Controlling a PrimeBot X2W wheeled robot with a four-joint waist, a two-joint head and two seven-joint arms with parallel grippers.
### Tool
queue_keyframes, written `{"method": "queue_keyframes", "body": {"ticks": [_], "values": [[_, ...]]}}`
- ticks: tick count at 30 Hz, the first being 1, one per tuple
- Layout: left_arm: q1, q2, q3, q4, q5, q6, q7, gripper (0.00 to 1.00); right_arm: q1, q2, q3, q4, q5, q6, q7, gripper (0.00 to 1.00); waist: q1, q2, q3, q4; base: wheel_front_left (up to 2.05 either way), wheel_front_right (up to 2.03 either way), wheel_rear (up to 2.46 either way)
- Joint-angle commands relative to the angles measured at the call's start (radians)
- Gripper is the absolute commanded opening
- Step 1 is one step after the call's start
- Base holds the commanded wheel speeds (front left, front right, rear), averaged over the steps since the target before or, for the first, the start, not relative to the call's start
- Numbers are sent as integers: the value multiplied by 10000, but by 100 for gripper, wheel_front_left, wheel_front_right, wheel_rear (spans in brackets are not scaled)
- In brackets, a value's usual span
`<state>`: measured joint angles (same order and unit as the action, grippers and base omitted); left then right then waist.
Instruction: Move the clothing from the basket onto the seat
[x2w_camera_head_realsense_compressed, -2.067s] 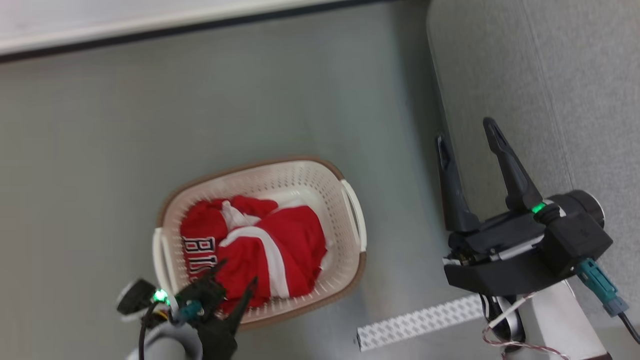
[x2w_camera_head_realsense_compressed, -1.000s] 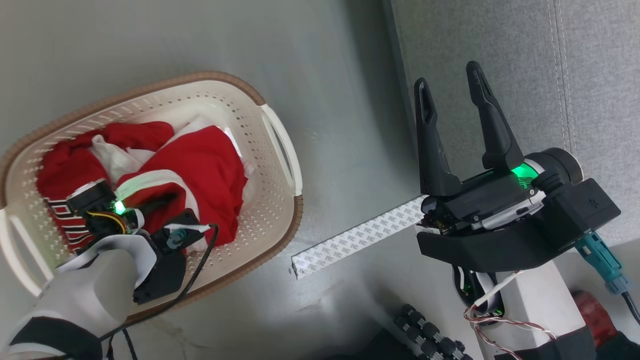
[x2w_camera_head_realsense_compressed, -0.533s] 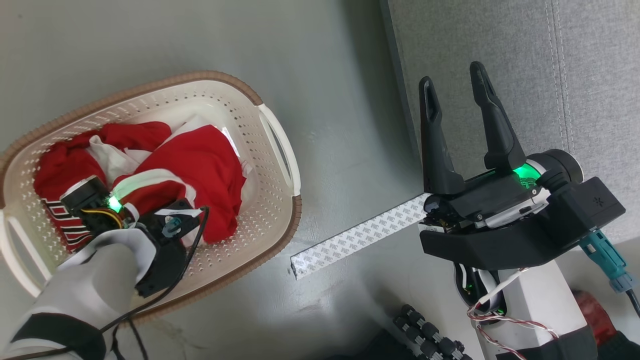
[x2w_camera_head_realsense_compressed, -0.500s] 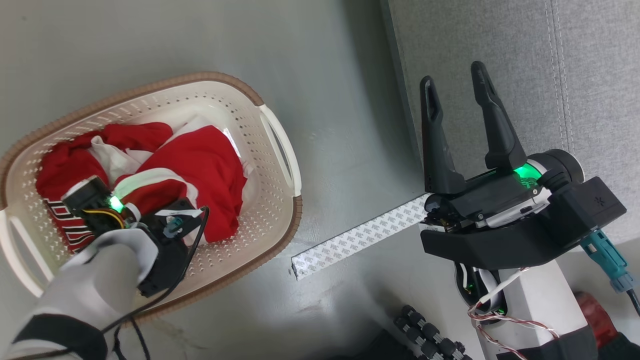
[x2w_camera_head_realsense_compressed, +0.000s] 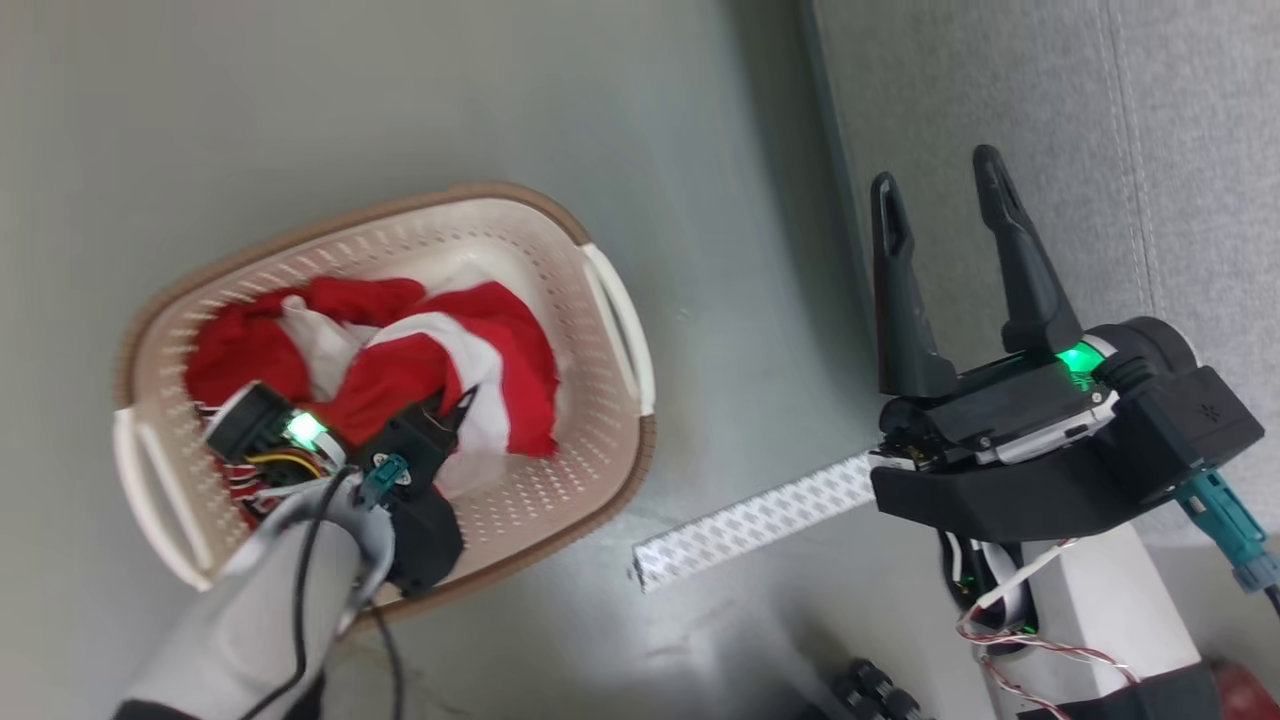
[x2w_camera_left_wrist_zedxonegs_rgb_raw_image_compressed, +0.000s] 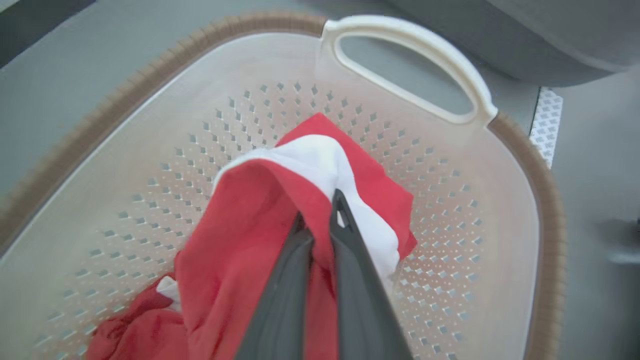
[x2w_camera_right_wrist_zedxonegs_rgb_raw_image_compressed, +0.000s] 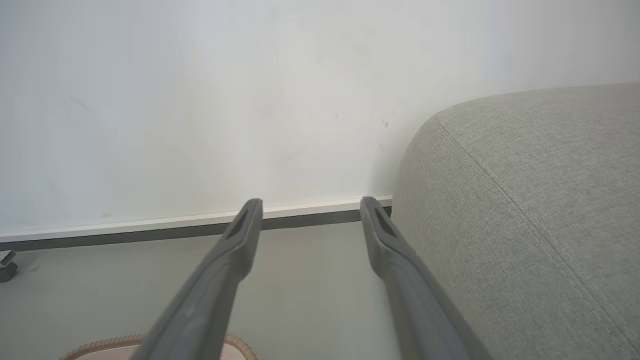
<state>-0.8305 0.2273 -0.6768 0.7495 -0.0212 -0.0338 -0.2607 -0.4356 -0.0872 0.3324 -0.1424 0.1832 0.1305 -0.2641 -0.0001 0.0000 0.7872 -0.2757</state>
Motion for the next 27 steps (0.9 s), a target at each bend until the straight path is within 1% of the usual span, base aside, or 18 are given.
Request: {"method": "queue_keyframes", "body": {"ticks": [1,5,9,15,16,18,23,27], "values": [[321,-40,98,-237,-203,-10,-44,0,169,-73,-40,-22,-57,4,-21,100,1,0,-565,516,0,0,0],[936,-115,427,-1382,-615,59,-45,0,353,-327,-95,31,-166,4,-21,100,1,0,-1176,930,0,0,0],[1633,-308,795,-2374,-982,136,-46,0,678,-558,-124,178,-170,4,-21,100,1,0,-1873,1334,0,0,0],[2856,-572,1604,-3625,-1333,175,-46,0,1368,-790,-184,449,-126,4,-21,100,1,0,-3148,1913,0,0,0],[2856,-572,1604,-3625,-1333,175,-46,0,1368,-790,-184,449,-126,4,-21,100,1,0,-3148,1913,0,0,0],[3332,-615,1837,-4019,-1341,139,-46,0,1592,-824,-136,547,-90,4,-21,100,1,0,-3607,2015,0,0,0],[4563,-817,2646,-5141,-1380,214,-46,0,2125,-845,-86,771,-71,4,-19,100,1,0,-4749,2197,0,0,0],[5408,-991,3276,-5886,-1335,102,-46,0,2556,-927,41,895,-58,4,-21,100,1,0,-5541,2305,0,0,0]]}}
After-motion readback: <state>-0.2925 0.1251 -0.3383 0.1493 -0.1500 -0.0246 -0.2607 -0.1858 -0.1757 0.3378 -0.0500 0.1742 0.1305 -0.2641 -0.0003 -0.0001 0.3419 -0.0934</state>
